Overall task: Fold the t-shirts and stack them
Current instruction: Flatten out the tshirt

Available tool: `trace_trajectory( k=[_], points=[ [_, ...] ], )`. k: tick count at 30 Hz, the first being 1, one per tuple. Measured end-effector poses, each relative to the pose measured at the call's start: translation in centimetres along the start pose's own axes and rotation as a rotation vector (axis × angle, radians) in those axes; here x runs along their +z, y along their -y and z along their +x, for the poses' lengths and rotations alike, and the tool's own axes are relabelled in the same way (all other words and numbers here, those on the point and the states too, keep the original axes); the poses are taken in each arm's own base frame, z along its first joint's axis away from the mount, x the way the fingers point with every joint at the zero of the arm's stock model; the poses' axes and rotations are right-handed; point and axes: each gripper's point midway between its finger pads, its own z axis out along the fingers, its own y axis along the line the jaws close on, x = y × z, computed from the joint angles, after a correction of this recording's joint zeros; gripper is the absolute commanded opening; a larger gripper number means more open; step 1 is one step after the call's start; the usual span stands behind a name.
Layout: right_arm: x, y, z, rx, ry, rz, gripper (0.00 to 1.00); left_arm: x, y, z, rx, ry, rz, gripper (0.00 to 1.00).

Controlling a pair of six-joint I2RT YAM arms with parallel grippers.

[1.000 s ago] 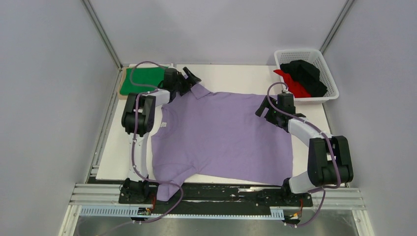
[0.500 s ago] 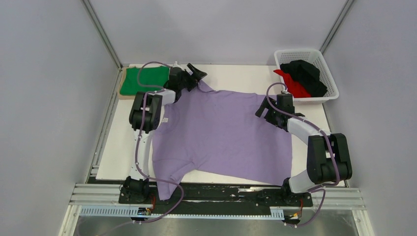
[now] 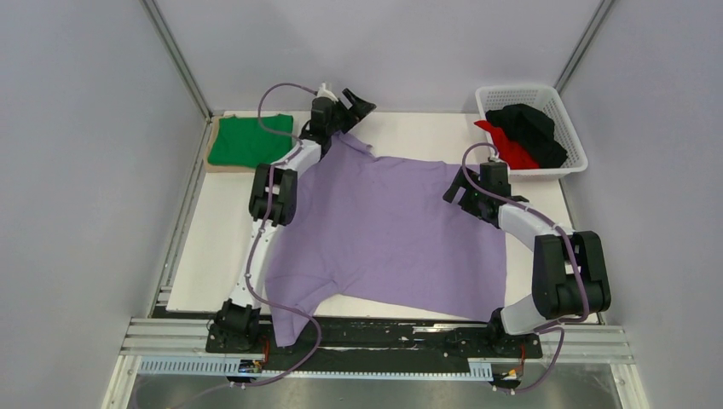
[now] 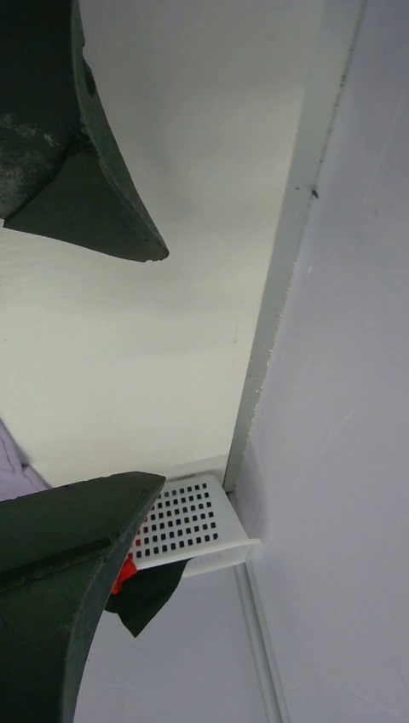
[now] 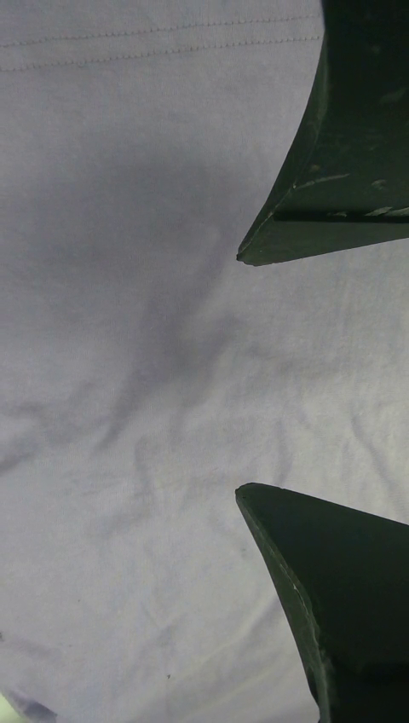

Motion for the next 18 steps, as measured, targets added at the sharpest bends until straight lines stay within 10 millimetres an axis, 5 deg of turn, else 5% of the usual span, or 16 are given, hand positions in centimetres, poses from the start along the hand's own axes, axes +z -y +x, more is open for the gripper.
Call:
trace_trajectory(
  k=[7,18],
  points=[
    [-0.1,0.0,-0.1,0.0,0.004,0.0,1.0,-0.4,1.8,-0.3,0.128,-0.048,0.005,1.0],
    [-0.5,-0.3,-0.6,-0.001,0.021,-0.01,1.0,-11.2,5.0,1.6,0.23,-0.087,-0.145,1.0]
  ],
)
